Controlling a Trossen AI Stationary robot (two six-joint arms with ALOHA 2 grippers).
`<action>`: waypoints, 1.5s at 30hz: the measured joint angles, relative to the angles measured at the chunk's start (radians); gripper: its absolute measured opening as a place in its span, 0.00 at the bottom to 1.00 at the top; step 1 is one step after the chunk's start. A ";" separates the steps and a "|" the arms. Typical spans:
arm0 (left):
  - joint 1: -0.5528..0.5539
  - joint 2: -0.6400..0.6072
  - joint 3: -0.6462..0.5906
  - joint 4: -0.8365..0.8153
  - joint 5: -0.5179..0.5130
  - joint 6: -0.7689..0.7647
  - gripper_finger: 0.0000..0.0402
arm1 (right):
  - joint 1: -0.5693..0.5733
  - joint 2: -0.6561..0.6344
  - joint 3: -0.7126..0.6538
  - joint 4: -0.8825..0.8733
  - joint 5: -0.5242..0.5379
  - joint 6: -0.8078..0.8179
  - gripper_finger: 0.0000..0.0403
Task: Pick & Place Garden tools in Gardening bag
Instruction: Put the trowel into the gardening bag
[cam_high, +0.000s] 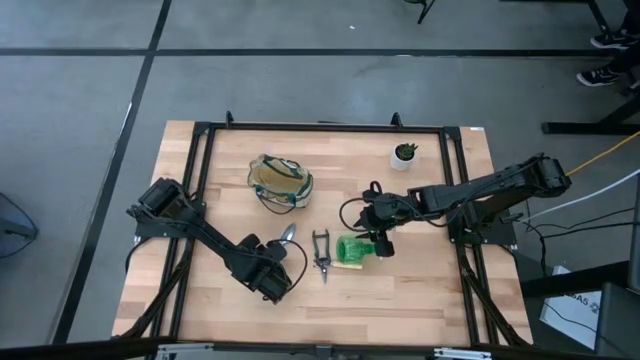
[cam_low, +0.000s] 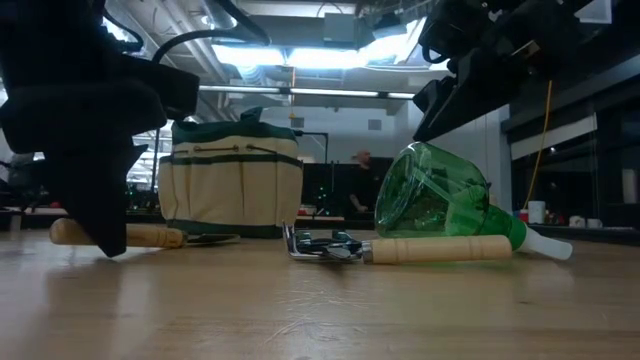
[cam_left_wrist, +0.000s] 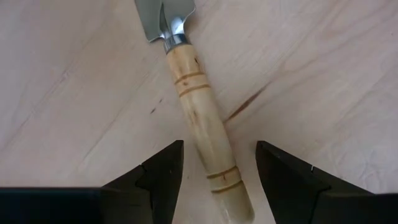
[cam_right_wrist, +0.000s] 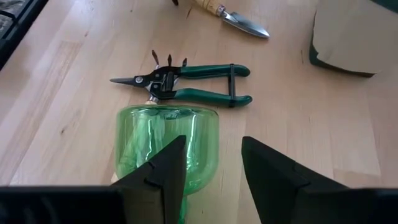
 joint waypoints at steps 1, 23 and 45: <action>0.000 0.000 0.000 0.002 0.000 0.000 0.48 | 0.000 0.000 0.000 0.000 0.000 0.000 0.39; -0.006 0.001 0.000 0.004 -0.002 0.091 0.16 | 0.000 0.000 0.000 0.000 -0.005 0.000 0.39; -0.120 -0.002 0.447 -0.776 -0.215 0.068 0.16 | 0.000 0.000 0.000 0.000 -0.008 0.000 0.39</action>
